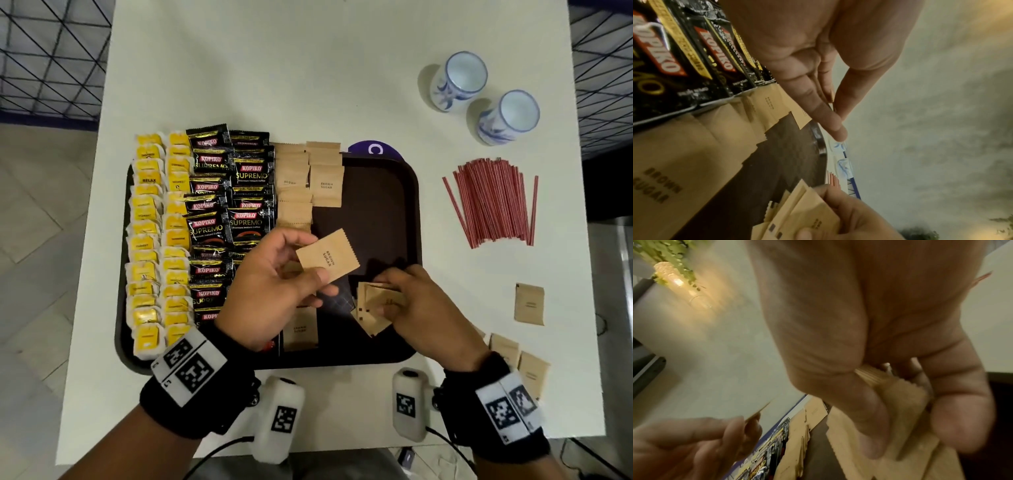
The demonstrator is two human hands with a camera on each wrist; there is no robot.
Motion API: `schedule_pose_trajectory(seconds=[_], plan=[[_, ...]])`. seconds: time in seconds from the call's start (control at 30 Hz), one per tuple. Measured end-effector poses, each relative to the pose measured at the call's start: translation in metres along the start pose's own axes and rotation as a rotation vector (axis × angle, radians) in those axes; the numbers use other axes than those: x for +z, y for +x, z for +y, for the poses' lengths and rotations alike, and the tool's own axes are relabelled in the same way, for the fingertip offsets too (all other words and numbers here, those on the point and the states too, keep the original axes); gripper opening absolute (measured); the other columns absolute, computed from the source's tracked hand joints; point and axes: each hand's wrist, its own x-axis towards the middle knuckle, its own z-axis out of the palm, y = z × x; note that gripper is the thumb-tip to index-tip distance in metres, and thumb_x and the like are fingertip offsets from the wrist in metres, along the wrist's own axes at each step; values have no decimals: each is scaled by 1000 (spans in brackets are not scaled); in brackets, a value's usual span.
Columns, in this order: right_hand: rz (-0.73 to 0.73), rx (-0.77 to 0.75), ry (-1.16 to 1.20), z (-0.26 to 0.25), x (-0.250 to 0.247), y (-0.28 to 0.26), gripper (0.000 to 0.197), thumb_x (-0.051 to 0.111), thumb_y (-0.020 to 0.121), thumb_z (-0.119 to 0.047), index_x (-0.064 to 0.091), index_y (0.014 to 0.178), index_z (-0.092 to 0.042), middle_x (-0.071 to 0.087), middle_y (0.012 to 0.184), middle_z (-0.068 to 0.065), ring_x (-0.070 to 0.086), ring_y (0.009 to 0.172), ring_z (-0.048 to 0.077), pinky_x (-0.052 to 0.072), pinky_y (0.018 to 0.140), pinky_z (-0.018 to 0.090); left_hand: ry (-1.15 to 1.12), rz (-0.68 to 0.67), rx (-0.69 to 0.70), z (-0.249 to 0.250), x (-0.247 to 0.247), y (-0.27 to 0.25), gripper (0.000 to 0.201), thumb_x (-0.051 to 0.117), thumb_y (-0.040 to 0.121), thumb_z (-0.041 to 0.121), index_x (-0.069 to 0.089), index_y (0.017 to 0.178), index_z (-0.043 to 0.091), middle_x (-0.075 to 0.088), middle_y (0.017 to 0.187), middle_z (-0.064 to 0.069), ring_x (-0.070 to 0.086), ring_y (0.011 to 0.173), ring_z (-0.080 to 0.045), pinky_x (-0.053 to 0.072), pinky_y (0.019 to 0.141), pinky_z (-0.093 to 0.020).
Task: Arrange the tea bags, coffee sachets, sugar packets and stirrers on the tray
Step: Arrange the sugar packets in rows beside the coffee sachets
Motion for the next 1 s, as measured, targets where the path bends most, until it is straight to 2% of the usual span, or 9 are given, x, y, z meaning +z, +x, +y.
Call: schedule_pose_trajectory(seconds=[0.1, 0.23, 0.43, 0.5, 0.6, 0.7, 0.77, 0.87, 1.0], plan=[[99, 35, -12, -2, -1, -2, 37, 67, 89, -9, 52, 119, -24, 58, 107, -6, 55, 89, 9, 38, 67, 5, -11, -42, -23, 6, -1, 3, 48, 60, 85, -14, 50, 117, 21, 68, 111, -6, 73, 79, -33, 59, 59, -32], [192, 44, -1, -2, -5, 3, 30, 72, 85, -8, 51, 99, -25, 60, 92, -9, 56, 80, 3, 39, 63, 10, 54, -98, -28, 20, -4, 12, 71, 46, 84, -21, 56, 122, 38, 59, 114, -5, 73, 77, -35, 58, 61, -37], [236, -11, 55, 6, -11, 2, 15, 72, 86, -9, 69, 97, -19, 53, 104, -7, 56, 89, 2, 37, 78, -2, 182, -51, 13, 29, -2, 24, 20, 52, 98, 11, 64, 107, 25, 64, 104, -7, 73, 73, -31, 60, 67, -45], [251, -8, 119, 7, -18, 1, 11, 74, 87, -12, 72, 95, -19, 54, 104, -8, 56, 91, -2, 36, 80, -2, 369, -5, 136, 29, -6, 30, 9, 60, 95, 18, 65, 99, 24, 69, 96, -4, 71, 79, -23, 58, 75, -41], [243, 51, 317, 6, -33, 1, 7, 76, 86, -17, 73, 89, -22, 65, 96, -7, 63, 86, 1, 45, 77, 8, 570, 9, 220, 33, -8, 39, 6, 70, 87, 23, 66, 91, 24, 72, 84, 3, 68, 80, -13, 54, 78, -30], [198, 91, 613, -3, -44, 5, 6, 68, 92, -10, 70, 90, -15, 74, 85, -2, 73, 73, 16, 60, 65, 28, 681, 46, 258, 41, -7, 51, 6, 74, 84, 24, 69, 87, 22, 71, 82, 9, 66, 78, -3, 51, 72, -19], [153, 93, 732, -8, -46, 13, 6, 62, 97, -6, 66, 95, -11, 74, 91, 3, 75, 74, 27, 62, 64, 37, 760, 72, 259, 45, -6, 62, 5, 75, 83, 24, 71, 84, 23, 70, 83, 12, 64, 78, 0, 48, 72, -14], [126, 58, 722, -10, -45, 30, 14, 60, 96, 0, 63, 103, -12, 71, 99, 11, 73, 69, 26, 58, 54, 32, 837, 112, 237, 48, -1, 79, 4, 75, 83, 20, 73, 84, 24, 68, 82, 11, 63, 74, -3, 44, 62, -3], [171, 13, 685, -13, -44, 47, 28, 69, 87, 5, 60, 105, -14, 68, 93, 8, 64, 60, 6, 47, 49, 17, 928, 133, 233, 51, 3, 92, 6, 71, 85, 18, 75, 88, 21, 65, 79, 14, 58, 74, 3, 35, 60, 4]])
